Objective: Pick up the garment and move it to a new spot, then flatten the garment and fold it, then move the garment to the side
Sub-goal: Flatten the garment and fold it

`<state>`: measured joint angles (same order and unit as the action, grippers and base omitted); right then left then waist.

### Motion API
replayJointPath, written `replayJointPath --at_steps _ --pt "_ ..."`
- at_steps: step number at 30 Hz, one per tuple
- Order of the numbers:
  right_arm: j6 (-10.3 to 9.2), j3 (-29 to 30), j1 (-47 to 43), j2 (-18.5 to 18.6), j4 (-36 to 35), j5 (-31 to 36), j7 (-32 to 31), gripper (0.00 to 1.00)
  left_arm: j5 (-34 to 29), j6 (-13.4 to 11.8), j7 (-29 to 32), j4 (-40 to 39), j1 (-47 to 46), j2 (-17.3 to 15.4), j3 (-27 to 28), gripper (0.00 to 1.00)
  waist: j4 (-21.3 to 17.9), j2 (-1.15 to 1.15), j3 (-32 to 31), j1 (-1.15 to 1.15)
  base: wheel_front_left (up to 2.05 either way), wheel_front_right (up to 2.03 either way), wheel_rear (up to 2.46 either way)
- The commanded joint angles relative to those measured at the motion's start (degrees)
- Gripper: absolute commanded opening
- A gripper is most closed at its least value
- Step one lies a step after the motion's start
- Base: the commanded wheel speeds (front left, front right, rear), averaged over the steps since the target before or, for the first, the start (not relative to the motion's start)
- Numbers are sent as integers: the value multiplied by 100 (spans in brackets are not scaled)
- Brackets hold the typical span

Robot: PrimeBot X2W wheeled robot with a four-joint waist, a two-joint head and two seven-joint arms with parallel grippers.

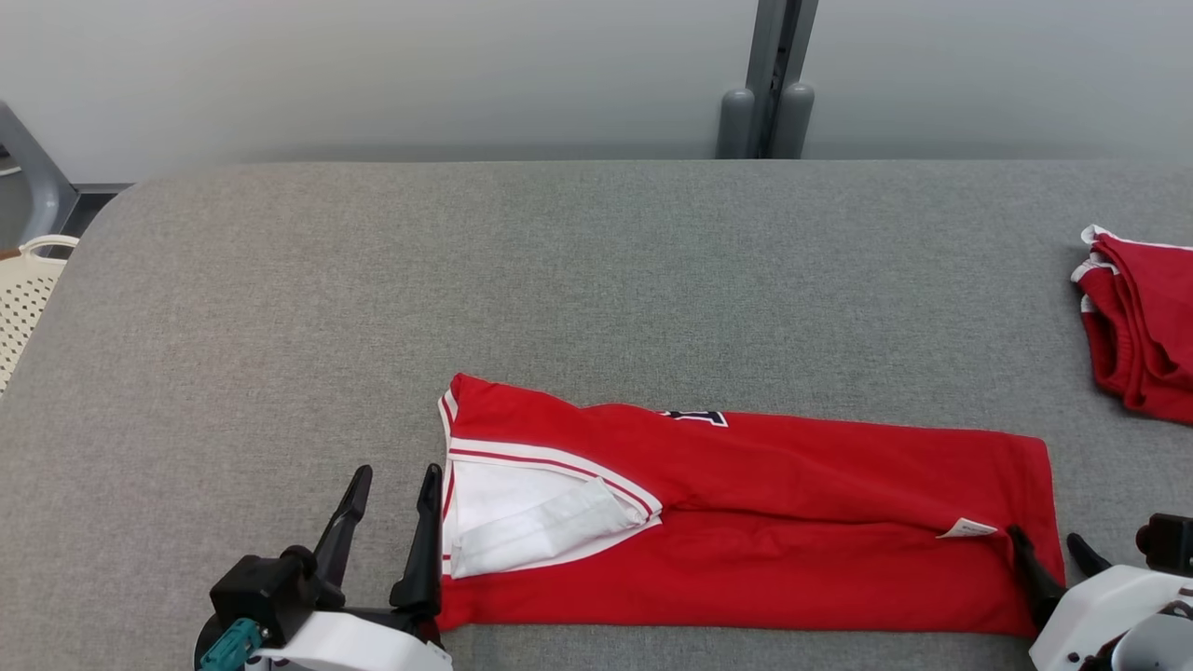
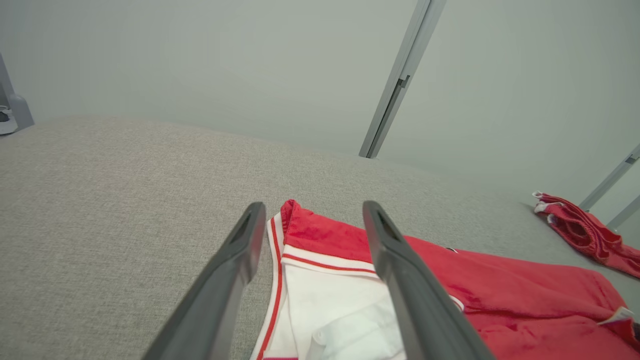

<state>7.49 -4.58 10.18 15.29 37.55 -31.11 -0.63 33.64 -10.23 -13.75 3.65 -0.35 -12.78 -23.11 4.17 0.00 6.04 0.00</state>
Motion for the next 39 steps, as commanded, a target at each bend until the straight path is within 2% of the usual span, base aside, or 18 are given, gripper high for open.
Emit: replayJointPath --at_steps 1,5,6,8,10,11,12,17,21,33,36,39 --pt "2 -84 15 45 76 -45 1 100 -23 -7 -34 13 -90 -12 36 100 -11 0 13 0 0 0 0" --pt "2 -298 32 27 208 -108 42 100 -18 -18 -47 28 -104 -16 68 100 -51 0 40 0 0 0 0" --pt "2 -356 42 15 229 -119 46 97 -18 -13 -52 35 -107 -17 70 100 -61 0 43 0 0 0 0" --pt "3 -482 85 -4 267 -127 51 44 -18 -3 -62 49 -123 -21 75 100 -76 0 52 0 0 0 0" --pt "2 -560 137 -3 326 -162 69 26 -20 4 -71 58 -134 -21 81 100 -86 0 61 0 0 0 0" --pt "2 -594 164 0 357 -176 75 8 -19 6 -74 63 -134 -21 84 100 -90 0 65 0 0 0 0" --pt "2 -617 194 9 390 -196 93 0 -21 7 -76 68 -138 -21 86 100 -94 0 68 0 0 0 0" --pt "0 -642 352 37 442 -370 195 0 -25 -6 -90 80 -148 -32 103 100 -120 0 70 0 0 0 0" --pt "1 -598 447 158 242 -765 202 0 -21 -30 -91 81 -126 -22 114 100 -196 0 52 0 0 0 0" --pt "2 -105 64 1183 -832 -1620 -184 0 -41 -51 -97 52 -127 -38 83 100 -567 0 24 0 0 0 0" --pt "2 23 -49 1197 -1115 -1765 -274 0 -51 -42 -89 75 -140 -41 57 100 -636 0 29 0 0 0 0" --pt "2 24 -144 1050 -1493 -1951 -425 0 -61 -45 -78 90 -169 -35 24 100 -663 0 30 0 0 0 0"
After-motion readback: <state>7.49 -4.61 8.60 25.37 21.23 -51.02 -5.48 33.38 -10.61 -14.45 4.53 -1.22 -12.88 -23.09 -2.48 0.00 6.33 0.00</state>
